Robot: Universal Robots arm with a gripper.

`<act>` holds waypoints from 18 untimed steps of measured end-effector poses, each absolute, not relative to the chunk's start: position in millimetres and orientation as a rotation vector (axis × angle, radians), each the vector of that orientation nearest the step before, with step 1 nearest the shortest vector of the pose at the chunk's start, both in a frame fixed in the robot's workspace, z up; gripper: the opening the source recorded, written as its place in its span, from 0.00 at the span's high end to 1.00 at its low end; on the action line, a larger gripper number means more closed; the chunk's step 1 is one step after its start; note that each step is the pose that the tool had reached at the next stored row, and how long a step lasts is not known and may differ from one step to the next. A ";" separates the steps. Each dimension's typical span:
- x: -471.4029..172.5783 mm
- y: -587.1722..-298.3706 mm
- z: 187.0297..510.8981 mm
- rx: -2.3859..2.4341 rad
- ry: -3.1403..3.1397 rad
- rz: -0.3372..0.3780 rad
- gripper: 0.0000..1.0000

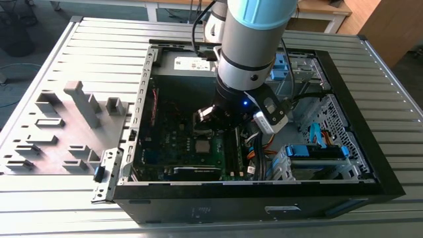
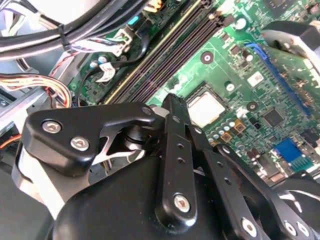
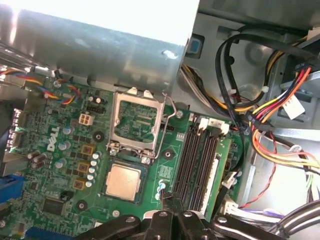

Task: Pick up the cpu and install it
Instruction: 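Close the cpu cover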

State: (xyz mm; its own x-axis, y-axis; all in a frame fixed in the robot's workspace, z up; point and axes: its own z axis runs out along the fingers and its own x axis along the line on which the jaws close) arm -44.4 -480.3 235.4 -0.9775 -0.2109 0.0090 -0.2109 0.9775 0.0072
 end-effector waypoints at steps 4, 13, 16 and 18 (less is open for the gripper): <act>-43.9 -473.4 233.2 0.332 -3.114 -0.014 0.89; -43.8 -452.9 225.7 0.333 -3.116 -0.031 0.89; -43.7 -450.3 221.7 0.333 -3.116 -0.045 0.89; -43.8 -449.2 219.4 0.333 -3.117 -0.059 0.89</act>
